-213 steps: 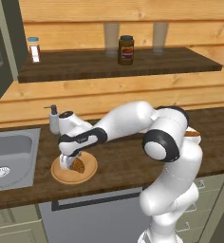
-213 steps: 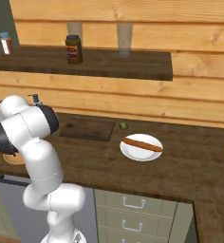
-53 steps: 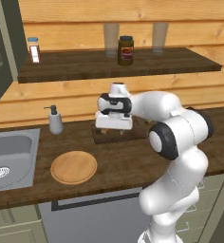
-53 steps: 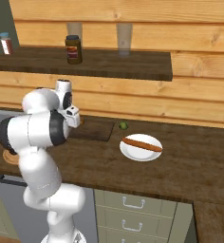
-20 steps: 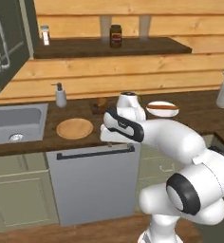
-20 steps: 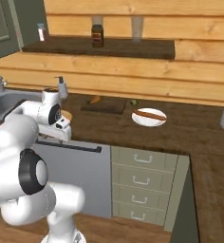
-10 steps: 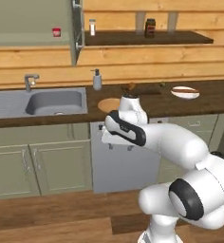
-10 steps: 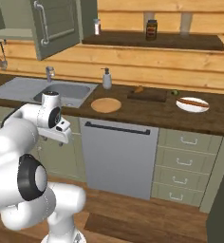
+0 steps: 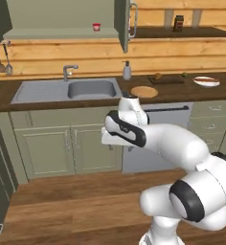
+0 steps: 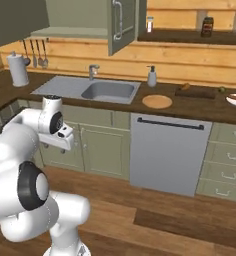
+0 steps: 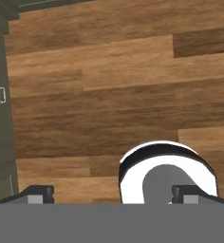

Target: From the different types of pastries on the counter, select a croissant and place it on the cutting board. Then retrieve a jar of jam from the cabinet and place it alongside the croissant on the cutting board.

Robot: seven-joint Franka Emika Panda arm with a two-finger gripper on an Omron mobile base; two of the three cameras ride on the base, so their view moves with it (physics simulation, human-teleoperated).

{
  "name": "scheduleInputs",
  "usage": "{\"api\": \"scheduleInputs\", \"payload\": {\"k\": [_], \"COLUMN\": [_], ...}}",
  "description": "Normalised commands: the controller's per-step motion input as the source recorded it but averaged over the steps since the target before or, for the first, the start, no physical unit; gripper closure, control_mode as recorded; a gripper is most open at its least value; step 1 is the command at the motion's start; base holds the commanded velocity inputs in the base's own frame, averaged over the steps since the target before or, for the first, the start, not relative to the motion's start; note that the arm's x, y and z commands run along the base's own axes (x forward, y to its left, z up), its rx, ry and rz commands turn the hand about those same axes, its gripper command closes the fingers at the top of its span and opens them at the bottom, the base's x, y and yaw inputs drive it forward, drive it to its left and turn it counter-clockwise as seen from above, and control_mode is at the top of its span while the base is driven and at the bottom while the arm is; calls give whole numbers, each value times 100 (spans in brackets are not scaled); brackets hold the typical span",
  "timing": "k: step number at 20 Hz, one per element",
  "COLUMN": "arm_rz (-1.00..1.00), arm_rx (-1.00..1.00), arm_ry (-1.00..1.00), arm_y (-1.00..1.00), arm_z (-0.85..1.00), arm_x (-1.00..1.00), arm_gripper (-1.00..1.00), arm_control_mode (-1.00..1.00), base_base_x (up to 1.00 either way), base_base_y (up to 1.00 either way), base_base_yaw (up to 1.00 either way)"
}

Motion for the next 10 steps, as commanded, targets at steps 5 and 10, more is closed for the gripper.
{"api": "scheduleInputs", "payload": {"k": [5, 10], "arm_rz": [0, 0], "arm_rx": [0, 0], "arm_ry": [0, 0], "arm_y": [0, 0], "arm_z": [0, 0], "arm_x": [0, 0], "arm_gripper": [-100, -100], "arm_control_mode": [100, 100], "base_base_x": [68, 100], "base_base_y": [59, -2], "base_base_yaw": [0, 0]}}
